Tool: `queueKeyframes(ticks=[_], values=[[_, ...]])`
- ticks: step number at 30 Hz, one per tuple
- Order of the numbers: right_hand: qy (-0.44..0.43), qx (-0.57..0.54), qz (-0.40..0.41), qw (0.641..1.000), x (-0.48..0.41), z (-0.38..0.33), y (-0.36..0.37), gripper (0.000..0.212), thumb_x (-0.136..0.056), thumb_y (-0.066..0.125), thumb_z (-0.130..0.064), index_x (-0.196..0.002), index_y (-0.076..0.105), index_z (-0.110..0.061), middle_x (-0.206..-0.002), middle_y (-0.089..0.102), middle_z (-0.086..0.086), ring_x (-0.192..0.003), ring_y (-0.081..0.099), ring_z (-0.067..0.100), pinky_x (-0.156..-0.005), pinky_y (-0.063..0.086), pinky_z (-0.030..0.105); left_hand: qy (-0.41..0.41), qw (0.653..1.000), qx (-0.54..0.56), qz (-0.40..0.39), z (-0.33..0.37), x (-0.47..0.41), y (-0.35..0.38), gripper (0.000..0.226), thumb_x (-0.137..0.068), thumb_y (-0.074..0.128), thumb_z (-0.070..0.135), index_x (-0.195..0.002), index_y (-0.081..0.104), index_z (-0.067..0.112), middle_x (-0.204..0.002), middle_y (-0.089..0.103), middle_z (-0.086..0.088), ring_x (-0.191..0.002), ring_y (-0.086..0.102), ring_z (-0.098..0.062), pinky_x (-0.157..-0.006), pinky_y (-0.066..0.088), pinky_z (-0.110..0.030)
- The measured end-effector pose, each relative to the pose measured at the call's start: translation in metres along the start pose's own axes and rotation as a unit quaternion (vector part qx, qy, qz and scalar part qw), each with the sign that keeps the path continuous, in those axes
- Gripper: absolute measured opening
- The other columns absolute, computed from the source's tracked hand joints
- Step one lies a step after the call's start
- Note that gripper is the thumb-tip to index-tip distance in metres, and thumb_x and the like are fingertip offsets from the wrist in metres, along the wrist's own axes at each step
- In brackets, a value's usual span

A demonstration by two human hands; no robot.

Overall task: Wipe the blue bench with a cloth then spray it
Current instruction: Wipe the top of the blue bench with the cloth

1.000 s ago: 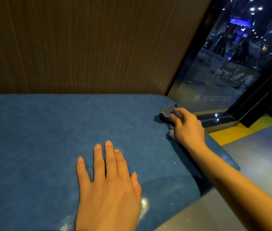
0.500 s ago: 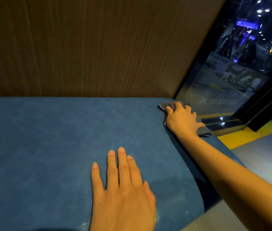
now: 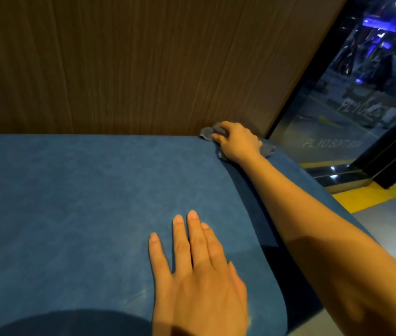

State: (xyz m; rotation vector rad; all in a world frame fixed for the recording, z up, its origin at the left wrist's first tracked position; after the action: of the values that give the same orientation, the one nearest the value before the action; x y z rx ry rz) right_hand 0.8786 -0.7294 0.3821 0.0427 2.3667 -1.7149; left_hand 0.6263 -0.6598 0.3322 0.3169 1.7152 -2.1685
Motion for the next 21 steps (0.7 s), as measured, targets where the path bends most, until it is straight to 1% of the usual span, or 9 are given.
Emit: queueKeyframes(ticks=[2, 5, 7, 9, 10, 13, 16, 18, 21], values=[[-0.081, -0.007, -0.014, 0.997, 0.015, -0.031, 0.009, 0.024, -0.09, 0.05, -0.041, -0.11, 0.06, -0.033, -0.123, 0.058, 0.006, -0.112, 0.054, 0.035, -0.088, 0.043, 0.05, -0.002, 1.0, 0.006, -0.016, -0.001, 0.0, -0.001, 0.057, -0.071, 0.037, 0.027, -0.107, 0.069, -0.005, -0.119, 0.065, -0.023, -0.11, 0.062, -0.04, -0.095, 0.026, -0.06], [-0.172, -0.028, -0.034, 0.984, 0.053, -0.064, 0.014, 0.026, -0.089, 0.052, -0.04, -0.112, 0.061, -0.032, -0.128, 0.056, 0.002, -0.116, 0.054, 0.03, -0.088, 0.044, 0.053, 0.002, 1.0, 0.011, -0.026, 0.0, 0.0, -0.006, 0.057, -0.075, 0.036, 0.026, -0.11, 0.066, -0.006, -0.122, 0.063, -0.024, -0.113, 0.06, -0.04, -0.095, 0.026, -0.061], [-0.22, -0.04, -0.053, 0.973, 0.084, -0.075, 0.012, 0.028, -0.089, 0.053, -0.04, -0.114, 0.061, -0.029, -0.131, 0.055, -0.001, -0.118, 0.054, 0.027, -0.089, 0.044, 0.053, 0.013, 0.999, 0.013, -0.026, 0.0, 0.001, -0.01, 0.056, -0.077, 0.034, 0.025, -0.111, 0.066, -0.007, -0.123, 0.062, -0.026, -0.114, 0.059, -0.04, -0.096, 0.028, -0.064], [-0.258, -0.041, -0.072, 0.963, 0.114, -0.075, 0.006, 0.03, -0.088, 0.053, -0.04, -0.114, 0.062, -0.027, -0.133, 0.053, -0.001, -0.12, 0.053, 0.025, -0.091, 0.042, 0.053, 0.024, 0.999, 0.011, -0.026, -0.001, 0.002, -0.013, 0.056, -0.078, 0.034, 0.025, -0.111, 0.066, -0.008, -0.122, 0.062, -0.027, -0.114, 0.059, -0.04, -0.096, 0.038, -0.064], [-0.263, -0.036, -0.079, 0.961, 0.125, -0.068, 0.003, 0.031, -0.088, 0.052, -0.039, -0.115, 0.062, -0.027, -0.135, 0.052, -0.001, -0.122, 0.051, 0.024, -0.092, 0.041, 0.053, 0.03, 0.999, 0.012, -0.027, -0.002, 0.003, -0.014, 0.056, -0.078, 0.033, 0.024, -0.111, 0.065, -0.008, -0.121, 0.062, -0.028, -0.114, 0.059, -0.041, -0.093, 0.04, -0.066], [-0.227, -0.019, -0.076, 0.971, 0.134, -0.022, -0.014, 0.028, -0.09, 0.053, -0.035, -0.115, 0.061, -0.027, -0.138, 0.049, -0.002, -0.124, 0.05, 0.022, -0.094, 0.041, 0.051, 0.037, 0.999, 0.012, -0.032, -0.003, 0.002, -0.015, 0.058, -0.079, 0.031, 0.025, -0.11, 0.065, -0.01, -0.12, 0.062, -0.028, -0.114, 0.059, -0.042, -0.088, 0.04, -0.068], [-0.116, 0.005, -0.027, 0.993, 0.123, 0.054, -0.042, 0.026, -0.091, 0.055, -0.029, -0.116, 0.061, -0.023, -0.136, 0.051, 0.002, -0.123, 0.05, 0.029, -0.094, 0.042, 0.053, 0.041, 0.998, 0.013, -0.035, -0.002, 0.002, -0.015, 0.057, -0.078, 0.031, 0.025, -0.107, 0.066, -0.01, -0.118, 0.063, -0.028, -0.112, 0.06, -0.042, -0.086, 0.041, -0.068], [-0.041, 0.023, 0.004, 0.999, 0.124, 0.101, -0.06, 0.027, -0.09, 0.056, -0.029, -0.116, 0.061, -0.022, -0.133, 0.053, 0.005, -0.121, 0.052, 0.033, -0.093, 0.043, 0.052, 0.045, 0.998, 0.012, -0.034, -0.001, 0.002, -0.015, 0.057, -0.078, 0.032, 0.025, -0.106, 0.067, -0.009, -0.117, 0.064, -0.027, -0.111, 0.061, -0.042, -0.085, 0.043, -0.066], [0.041, 0.029, 0.04, 0.998, 0.145, 0.148, -0.078, 0.027, -0.089, 0.056, -0.029, -0.114, 0.062, -0.021, -0.128, 0.056, 0.011, -0.115, 0.054, 0.036, -0.089, 0.045, 0.043, 0.058, 0.997, 0.005, -0.044, 0.001, 0.003, -0.015, 0.054, -0.077, 0.034, 0.023, -0.104, 0.068, -0.009, -0.114, 0.066, -0.027, -0.108, 0.063, -0.041, -0.081, 0.045, -0.066]])
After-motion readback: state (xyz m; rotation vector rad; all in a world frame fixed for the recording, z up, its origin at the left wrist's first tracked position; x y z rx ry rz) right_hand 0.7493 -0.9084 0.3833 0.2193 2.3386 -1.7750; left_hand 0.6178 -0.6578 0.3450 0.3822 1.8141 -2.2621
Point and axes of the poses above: each hand's wrist, its own x-axis away from the middle knuckle, its own y-axis out of the palm, z = x × y, the point moved 9 cm from there along -x, towards the middle knuckle
